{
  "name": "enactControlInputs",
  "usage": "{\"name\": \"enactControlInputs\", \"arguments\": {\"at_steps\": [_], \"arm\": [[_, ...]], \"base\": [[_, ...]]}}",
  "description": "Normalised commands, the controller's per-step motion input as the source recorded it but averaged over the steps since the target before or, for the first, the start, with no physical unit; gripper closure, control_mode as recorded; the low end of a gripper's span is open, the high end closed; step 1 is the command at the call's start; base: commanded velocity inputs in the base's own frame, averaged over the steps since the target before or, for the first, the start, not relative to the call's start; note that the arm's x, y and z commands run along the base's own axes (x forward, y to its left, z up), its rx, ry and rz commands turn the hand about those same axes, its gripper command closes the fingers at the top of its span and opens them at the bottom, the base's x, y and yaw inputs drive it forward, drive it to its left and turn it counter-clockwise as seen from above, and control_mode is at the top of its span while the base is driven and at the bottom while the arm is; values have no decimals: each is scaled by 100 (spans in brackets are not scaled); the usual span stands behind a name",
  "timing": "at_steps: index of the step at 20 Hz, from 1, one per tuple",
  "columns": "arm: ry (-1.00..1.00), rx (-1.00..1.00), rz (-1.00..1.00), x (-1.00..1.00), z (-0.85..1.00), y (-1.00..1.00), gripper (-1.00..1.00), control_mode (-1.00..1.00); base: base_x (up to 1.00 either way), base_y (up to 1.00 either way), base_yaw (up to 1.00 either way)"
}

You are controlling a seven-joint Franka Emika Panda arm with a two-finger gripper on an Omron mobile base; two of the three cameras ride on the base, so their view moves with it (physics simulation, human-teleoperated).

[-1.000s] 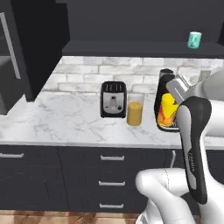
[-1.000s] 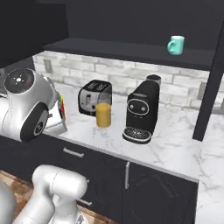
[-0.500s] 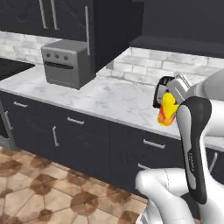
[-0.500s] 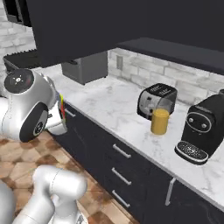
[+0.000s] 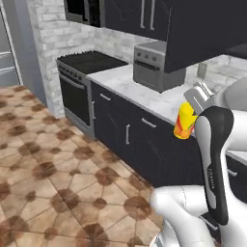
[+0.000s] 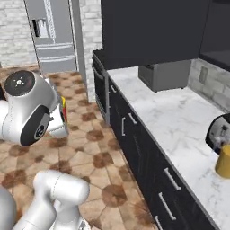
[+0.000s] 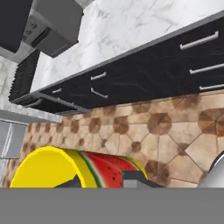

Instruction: There is a tray on the dining counter. Grab the cup, mug, and pitcher and place them on the tray. The pitcher may be placed next to the tray if it cannot fit the tray.

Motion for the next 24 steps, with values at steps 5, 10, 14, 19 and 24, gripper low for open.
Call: {"name": "enactControlInputs", "arguments": {"at_steps": [5,10,14,19,24], "arm": [[0,0,0,0,0,0,100,100],[0,0,0,0,0,0,100,100],[0,0,0,0,0,0,100,100],[0,0,0,0,0,0,100,100],[0,0,0,0,0,0,100,100]], "base": [[-16,2,72],[-7,2,69],[-8,1,69],[0,12,65],[32,37,48]]}}
